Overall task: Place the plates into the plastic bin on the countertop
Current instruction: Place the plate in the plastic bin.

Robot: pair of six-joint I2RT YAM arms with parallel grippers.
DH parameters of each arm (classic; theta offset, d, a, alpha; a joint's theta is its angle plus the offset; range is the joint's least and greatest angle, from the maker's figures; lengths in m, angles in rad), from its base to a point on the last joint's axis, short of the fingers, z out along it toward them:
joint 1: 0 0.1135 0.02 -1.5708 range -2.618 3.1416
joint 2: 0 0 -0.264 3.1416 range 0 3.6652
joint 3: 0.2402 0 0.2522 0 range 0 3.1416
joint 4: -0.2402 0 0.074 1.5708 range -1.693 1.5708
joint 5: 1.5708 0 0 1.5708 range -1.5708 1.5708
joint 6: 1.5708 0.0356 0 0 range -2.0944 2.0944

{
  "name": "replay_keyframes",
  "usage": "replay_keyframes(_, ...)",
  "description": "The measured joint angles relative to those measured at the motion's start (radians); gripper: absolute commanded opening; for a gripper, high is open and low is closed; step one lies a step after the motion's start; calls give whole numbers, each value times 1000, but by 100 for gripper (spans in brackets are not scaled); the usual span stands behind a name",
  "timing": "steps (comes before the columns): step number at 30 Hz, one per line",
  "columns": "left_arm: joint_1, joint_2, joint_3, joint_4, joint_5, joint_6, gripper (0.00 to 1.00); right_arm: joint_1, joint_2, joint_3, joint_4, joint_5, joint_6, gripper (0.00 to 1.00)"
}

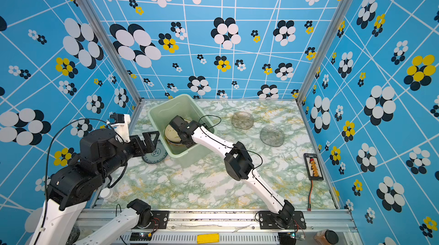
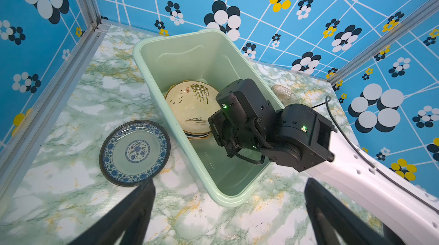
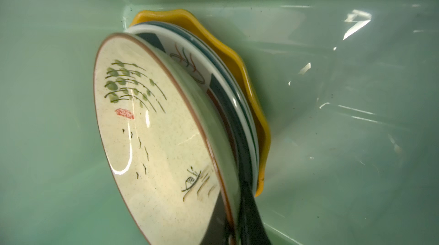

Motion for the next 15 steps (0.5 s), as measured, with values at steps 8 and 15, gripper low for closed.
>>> replay_keyframes(8,0,1,0,0,-4,3,99,-2,0,0,37,-9,22,21)
replay_keyframes(15,0,1,3,-9,-22,3,99,-2,0,0,54,-11,29,33)
